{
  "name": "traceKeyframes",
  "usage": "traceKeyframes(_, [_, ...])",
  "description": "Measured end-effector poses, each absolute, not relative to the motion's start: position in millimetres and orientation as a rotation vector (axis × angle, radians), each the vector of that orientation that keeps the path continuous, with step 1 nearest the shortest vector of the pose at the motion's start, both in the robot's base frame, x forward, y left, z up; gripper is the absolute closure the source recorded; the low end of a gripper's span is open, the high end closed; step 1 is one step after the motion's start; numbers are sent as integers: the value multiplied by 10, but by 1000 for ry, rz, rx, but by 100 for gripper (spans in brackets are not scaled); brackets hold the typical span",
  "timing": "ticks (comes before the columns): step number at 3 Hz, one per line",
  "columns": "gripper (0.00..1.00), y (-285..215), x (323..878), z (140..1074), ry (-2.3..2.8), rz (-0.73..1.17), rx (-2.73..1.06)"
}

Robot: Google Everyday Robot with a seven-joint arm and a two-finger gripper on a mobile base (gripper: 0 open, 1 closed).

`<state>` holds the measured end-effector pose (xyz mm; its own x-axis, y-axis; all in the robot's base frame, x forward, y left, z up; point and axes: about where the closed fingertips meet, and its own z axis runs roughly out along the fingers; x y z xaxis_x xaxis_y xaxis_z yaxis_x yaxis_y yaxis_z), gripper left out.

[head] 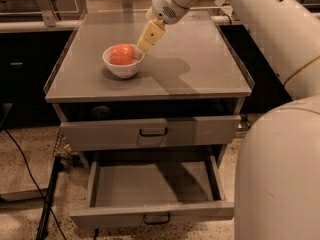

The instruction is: Place apple into middle drawer

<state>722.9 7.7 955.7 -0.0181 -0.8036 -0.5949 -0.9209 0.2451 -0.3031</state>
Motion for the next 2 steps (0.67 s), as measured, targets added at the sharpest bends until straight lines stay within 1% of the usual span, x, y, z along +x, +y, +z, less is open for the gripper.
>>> traceKeyframes(1, [26, 245, 7260, 9422, 1846, 271, -1589])
traceKeyframes(2, [29, 287, 7267, 9401, 1844, 282, -1590])
